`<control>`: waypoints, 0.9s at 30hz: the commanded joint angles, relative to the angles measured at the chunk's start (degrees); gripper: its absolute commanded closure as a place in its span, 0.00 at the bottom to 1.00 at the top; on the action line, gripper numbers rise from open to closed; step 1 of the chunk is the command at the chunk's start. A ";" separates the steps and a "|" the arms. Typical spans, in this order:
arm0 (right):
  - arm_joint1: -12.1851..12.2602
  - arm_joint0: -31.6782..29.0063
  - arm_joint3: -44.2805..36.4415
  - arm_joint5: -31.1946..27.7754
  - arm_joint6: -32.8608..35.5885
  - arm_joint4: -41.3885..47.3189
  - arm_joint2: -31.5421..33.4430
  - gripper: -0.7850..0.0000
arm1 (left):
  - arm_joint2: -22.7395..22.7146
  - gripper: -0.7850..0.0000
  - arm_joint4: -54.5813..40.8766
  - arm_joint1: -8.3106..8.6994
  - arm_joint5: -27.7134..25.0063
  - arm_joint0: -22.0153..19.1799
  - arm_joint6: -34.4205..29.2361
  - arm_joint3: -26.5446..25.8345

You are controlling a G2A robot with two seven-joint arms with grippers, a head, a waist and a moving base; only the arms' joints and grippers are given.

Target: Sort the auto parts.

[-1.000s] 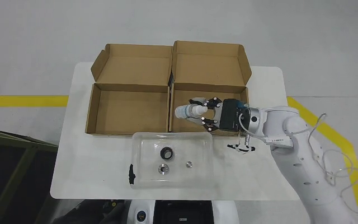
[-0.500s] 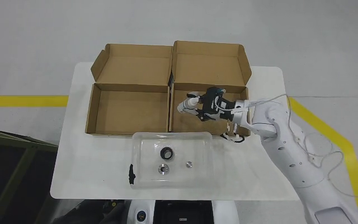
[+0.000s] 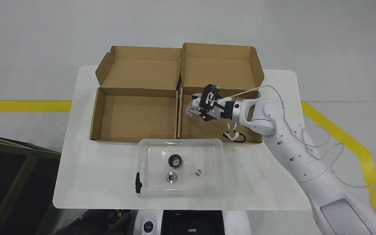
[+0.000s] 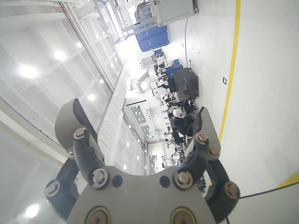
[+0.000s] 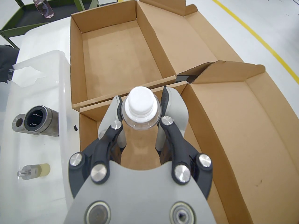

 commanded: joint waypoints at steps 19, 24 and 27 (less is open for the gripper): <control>-3.00 4.58 8.49 3.82 1.20 -0.71 -4.30 0.00 | 0.00 0.00 0.00 0.00 0.00 0.00 0.00 0.00; -2.26 3.61 4.84 3.42 1.24 -0.78 -1.56 0.00 | 0.00 0.00 0.00 0.00 0.00 0.00 0.00 0.00; -1.20 2.27 0.36 2.06 1.99 -2.30 1.29 0.00 | 0.00 0.00 0.00 0.00 0.00 0.00 0.00 0.00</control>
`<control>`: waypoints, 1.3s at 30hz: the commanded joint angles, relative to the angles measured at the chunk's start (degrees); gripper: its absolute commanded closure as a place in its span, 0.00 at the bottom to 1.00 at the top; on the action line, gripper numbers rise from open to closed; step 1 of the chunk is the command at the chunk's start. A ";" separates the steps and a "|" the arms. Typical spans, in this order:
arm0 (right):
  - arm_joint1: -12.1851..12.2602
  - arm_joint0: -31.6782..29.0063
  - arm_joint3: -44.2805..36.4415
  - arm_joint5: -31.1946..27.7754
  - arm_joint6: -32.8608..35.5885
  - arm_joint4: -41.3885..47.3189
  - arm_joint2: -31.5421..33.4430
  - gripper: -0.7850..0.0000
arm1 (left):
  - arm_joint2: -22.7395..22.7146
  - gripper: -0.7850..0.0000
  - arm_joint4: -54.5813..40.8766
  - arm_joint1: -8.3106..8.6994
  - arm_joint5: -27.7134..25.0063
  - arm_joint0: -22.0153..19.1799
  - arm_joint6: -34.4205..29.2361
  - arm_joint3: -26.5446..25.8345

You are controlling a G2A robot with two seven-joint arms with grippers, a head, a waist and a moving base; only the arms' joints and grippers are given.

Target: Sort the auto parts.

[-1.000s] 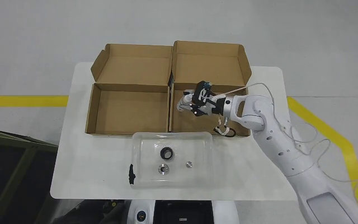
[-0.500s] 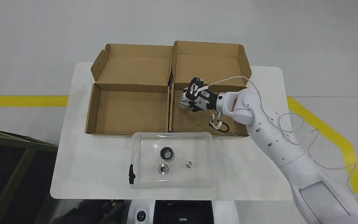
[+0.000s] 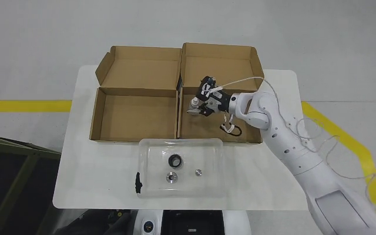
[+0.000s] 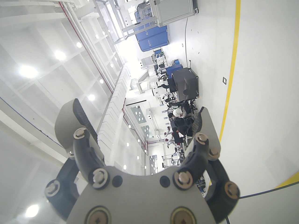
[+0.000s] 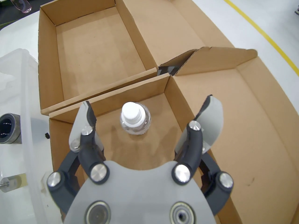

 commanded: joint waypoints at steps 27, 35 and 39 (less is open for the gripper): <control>6.91 -27.13 -41.62 -12.28 14.33 -2.80 12.53 0.00 | 0.00 0.00 0.00 0.00 0.00 0.00 0.00 0.00; 7.60 -29.59 -43.55 -13.65 15.90 -6.22 11.50 0.00 | 0.00 0.00 0.00 0.00 0.00 0.00 0.00 0.00; 7.60 -29.81 -42.07 -13.13 16.00 -9.03 9.69 0.00 | 0.00 0.00 0.00 0.00 0.00 0.00 0.00 0.00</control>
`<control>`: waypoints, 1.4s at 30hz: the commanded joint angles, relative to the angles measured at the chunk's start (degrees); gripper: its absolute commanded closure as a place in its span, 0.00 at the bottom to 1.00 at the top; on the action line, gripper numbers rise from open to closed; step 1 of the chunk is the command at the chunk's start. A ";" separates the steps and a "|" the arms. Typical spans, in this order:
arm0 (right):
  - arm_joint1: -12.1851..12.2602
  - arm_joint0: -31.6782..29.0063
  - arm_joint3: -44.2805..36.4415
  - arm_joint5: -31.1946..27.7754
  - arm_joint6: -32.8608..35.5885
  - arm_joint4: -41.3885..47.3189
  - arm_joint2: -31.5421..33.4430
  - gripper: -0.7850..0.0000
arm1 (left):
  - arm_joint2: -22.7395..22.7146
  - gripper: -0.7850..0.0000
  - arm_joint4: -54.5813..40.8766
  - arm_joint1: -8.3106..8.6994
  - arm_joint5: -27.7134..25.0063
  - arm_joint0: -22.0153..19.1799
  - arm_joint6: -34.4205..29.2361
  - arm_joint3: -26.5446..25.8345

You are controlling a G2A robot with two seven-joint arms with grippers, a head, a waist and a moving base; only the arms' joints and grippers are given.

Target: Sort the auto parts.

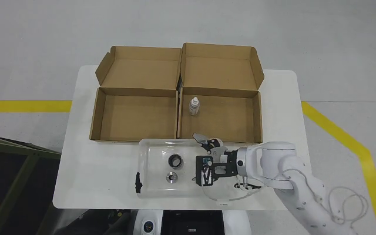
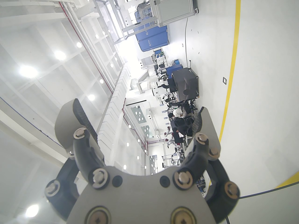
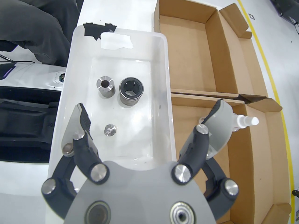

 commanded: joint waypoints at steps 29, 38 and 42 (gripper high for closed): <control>-0.14 1.71 3.63 -0.03 5.21 -13.44 -10.01 0.00 | 0.00 0.00 0.00 0.00 0.00 0.00 0.00 0.00; -0.35 2.47 5.13 -0.10 7.03 -15.01 -12.29 0.00 | 0.00 0.00 0.00 0.00 0.00 0.00 0.00 0.00; -0.53 3.14 5.81 -0.11 7.30 -15.40 -13.22 0.00 | 0.00 0.00 0.00 0.00 0.00 0.00 0.00 0.00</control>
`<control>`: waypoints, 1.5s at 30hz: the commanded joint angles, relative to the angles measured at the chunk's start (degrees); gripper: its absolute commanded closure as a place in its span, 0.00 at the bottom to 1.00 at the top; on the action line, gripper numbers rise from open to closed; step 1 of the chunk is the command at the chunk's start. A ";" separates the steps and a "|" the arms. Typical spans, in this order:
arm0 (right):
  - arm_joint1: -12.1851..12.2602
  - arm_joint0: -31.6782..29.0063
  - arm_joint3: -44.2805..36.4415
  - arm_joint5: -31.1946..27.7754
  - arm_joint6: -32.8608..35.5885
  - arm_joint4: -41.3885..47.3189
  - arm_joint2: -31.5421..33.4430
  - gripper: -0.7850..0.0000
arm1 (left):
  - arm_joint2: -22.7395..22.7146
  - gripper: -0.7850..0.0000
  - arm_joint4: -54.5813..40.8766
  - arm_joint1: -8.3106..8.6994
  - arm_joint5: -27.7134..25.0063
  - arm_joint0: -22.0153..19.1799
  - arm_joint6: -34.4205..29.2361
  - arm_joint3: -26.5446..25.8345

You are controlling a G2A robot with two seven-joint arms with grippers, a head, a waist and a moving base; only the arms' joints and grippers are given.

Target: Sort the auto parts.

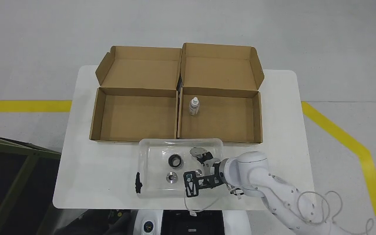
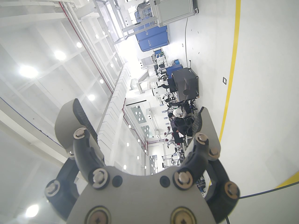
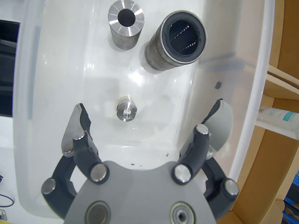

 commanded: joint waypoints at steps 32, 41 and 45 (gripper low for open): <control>-0.92 3.61 3.34 -1.98 5.28 1.03 -4.84 1.00 | 0.00 0.00 0.00 0.00 0.00 0.00 0.00 0.00; -0.63 4.07 0.37 -2.05 4.04 2.83 -3.61 1.00 | 0.00 0.00 0.00 0.00 0.00 0.00 0.00 0.00; -0.51 4.42 -0.65 -1.87 2.11 4.24 -2.49 1.00 | 0.00 0.00 0.00 0.00 0.00 0.00 0.00 0.00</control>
